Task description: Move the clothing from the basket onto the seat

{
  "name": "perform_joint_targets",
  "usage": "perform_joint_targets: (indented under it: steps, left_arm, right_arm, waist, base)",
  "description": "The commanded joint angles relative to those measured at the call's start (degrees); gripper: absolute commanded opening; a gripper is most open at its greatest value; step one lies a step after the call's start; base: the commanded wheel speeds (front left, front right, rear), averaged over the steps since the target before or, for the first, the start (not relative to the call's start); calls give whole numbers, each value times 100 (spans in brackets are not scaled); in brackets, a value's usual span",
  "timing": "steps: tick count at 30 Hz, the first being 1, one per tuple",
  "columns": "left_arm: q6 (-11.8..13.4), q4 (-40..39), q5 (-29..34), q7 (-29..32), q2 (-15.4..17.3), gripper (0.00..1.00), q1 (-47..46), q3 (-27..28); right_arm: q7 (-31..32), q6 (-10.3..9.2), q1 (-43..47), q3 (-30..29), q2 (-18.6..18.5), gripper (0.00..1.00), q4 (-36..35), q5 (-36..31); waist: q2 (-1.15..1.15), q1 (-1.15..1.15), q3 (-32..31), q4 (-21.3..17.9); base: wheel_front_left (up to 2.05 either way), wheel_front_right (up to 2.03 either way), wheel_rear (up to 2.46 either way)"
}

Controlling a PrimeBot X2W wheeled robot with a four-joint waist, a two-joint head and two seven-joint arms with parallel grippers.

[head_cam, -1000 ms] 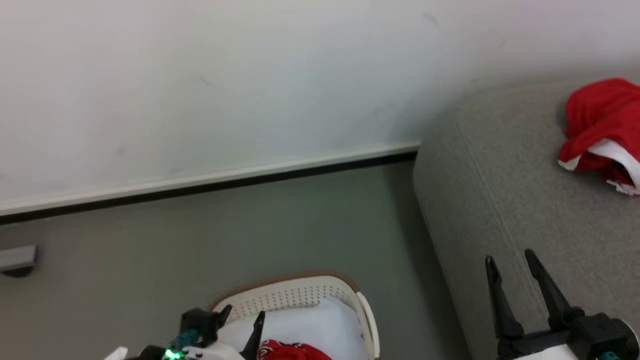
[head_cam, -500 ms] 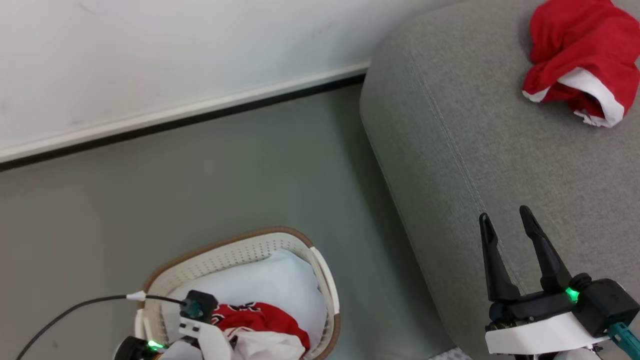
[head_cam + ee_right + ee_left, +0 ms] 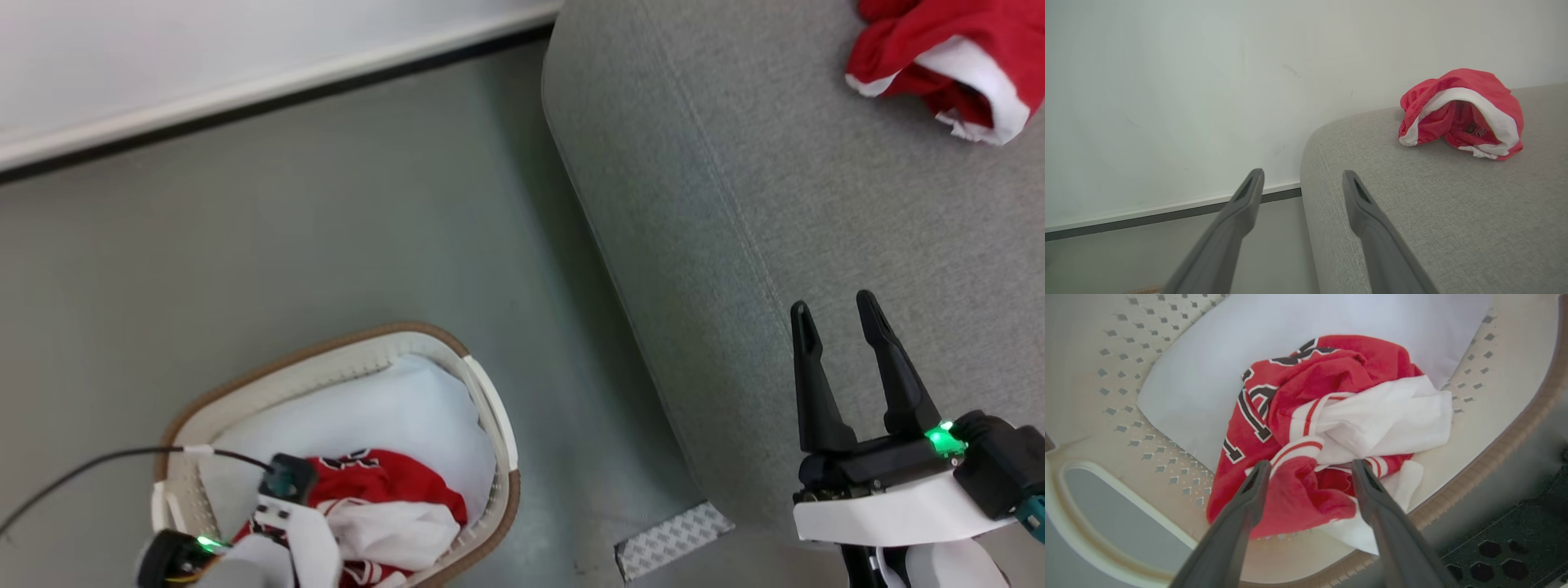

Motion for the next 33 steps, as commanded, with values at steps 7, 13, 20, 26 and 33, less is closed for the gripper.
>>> perform_joint_targets:
  steps: [7, 13, 20, 26, 33]
  left_arm:
    - [-12, 331, 175, 70, 265, 100, -403, -191]
    - [33, 528, 288, 72, 406, 100, -675, -362]
    - [7, 697, 553, 147, 549, 100, -997, -687]
    - [28, 777, 462, 23, 561, 100, -1169, -714]
    - [30, 810, 434, -100, 545, 100, -1410, -790]
  right_arm:
    - [-1, -15, -280, 184, -2, 100, -72, 210]
    - [-1, -15, -433, 359, -2, 100, -121, 301]
    - [-1, -15, -550, 445, -2, 100, -136, 398]
    - [-1, -15, -596, 481, -2, 100, -168, 453]
    - [-1, -15, -674, 483, -2, 100, -224, 526]
  waist:
    - [0, -1, 590, -142]
    - [0, -1, 922, -214]
    - [0, -1, 1217, -234]
    - [0, -1, 1314, -252]
    - [0, -1, 1553, -281]
  base:
    - [0, 0, 0]
    - [0, 0, 0]
    - [0, 0, 0]
    - [0, 0, 0]
    - [0, 0, 0]
